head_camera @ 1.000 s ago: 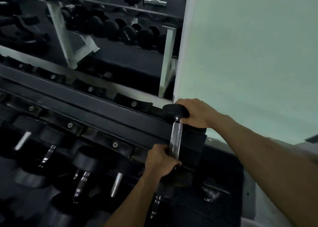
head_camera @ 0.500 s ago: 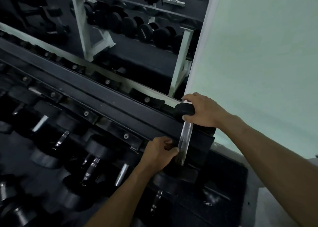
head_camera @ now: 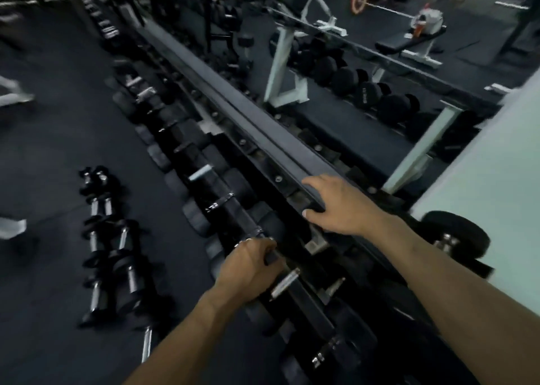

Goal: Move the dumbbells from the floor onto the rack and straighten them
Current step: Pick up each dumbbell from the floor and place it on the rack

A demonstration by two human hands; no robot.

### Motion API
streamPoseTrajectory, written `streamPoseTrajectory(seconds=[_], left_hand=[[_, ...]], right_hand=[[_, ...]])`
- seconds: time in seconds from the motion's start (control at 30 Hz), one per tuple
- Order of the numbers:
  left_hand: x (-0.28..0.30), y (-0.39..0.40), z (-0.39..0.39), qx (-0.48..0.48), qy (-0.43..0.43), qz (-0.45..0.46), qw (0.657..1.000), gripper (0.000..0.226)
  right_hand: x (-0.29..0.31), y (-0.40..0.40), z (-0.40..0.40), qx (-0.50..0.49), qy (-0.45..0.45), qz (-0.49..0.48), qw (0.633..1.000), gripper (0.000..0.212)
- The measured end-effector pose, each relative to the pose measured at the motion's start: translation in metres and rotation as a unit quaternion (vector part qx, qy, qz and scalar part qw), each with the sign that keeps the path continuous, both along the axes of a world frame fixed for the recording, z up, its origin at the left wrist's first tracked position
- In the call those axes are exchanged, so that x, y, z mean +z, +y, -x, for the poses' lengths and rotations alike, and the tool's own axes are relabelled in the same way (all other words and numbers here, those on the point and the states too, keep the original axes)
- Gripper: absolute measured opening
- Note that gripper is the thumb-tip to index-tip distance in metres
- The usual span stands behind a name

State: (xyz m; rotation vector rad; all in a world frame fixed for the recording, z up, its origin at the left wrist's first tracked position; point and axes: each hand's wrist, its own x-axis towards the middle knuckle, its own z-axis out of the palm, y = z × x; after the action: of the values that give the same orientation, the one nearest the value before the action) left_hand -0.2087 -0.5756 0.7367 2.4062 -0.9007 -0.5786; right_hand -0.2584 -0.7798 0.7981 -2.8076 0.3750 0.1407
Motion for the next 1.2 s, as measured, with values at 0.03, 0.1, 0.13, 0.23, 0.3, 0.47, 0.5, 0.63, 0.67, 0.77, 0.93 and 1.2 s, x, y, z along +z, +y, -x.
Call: streamPoseTrajectory(seconds=[0.03, 0.1, 0.13, 0.23, 0.3, 0.47, 0.5, 0.63, 0.67, 0.77, 0.93, 1.2], left_hand=[[0.002, 0.024, -0.005, 0.019, -0.004, -0.009, 1.000, 0.026], [0.001, 0.076, -0.013, 0.061, -0.005, -0.022, 0.998, 0.029], [-0.001, 0.103, -0.016, 0.074, -0.009, -0.017, 0.997, 0.032], [-0.007, 0.183, -0.025, 0.128, -0.030, -0.013, 0.991, 0.042], [-0.013, 0.231, -0.031, 0.160, -0.046, -0.033, 0.986, 0.047], [-0.038, 0.326, -0.051, 0.228, -0.055, -0.060, 0.970, 0.049], [-0.045, 0.339, -0.055, 0.236, -0.049, -0.067, 0.968, 0.048], [-0.084, 0.377, -0.075, 0.255, -0.025, -0.101, 0.961, 0.041], [-0.095, 0.382, -0.082, 0.258, -0.015, -0.110, 0.960, 0.042], [-0.135, 0.391, -0.103, 0.271, 0.021, -0.135, 0.953, 0.037], [-0.221, 0.398, -0.148, 0.293, 0.094, -0.157, 0.939, 0.036], [-0.444, 0.426, -0.199, 0.273, 0.154, -0.145, 0.938, 0.042]], right_hand=[[0.000, 0.022, -0.012, 0.014, -0.002, 0.003, 1.000, 0.070], [-0.003, 0.070, -0.035, 0.047, 0.000, 0.009, 0.999, 0.068], [-0.005, 0.096, -0.047, 0.065, 0.006, 0.011, 0.998, 0.068], [-0.014, 0.174, -0.080, 0.113, 0.019, 0.004, 0.993, 0.067], [-0.022, 0.222, -0.102, 0.144, 0.030, -0.007, 0.989, 0.067], [-0.052, 0.321, -0.159, 0.217, 0.050, -0.017, 0.975, 0.066], [-0.061, 0.336, -0.170, 0.232, 0.059, -0.018, 0.971, 0.066], [-0.102, 0.379, -0.218, 0.279, 0.099, -0.019, 0.955, 0.067], [-0.114, 0.387, -0.232, 0.288, 0.108, -0.022, 0.951, 0.067], [-0.157, 0.406, -0.275, 0.317, 0.143, -0.024, 0.937, 0.067], [-0.251, 0.424, -0.337, 0.346, 0.201, -0.027, 0.916, 0.066], [-0.478, 0.449, -0.380, 0.355, 0.270, -0.006, 0.895, 0.065]])
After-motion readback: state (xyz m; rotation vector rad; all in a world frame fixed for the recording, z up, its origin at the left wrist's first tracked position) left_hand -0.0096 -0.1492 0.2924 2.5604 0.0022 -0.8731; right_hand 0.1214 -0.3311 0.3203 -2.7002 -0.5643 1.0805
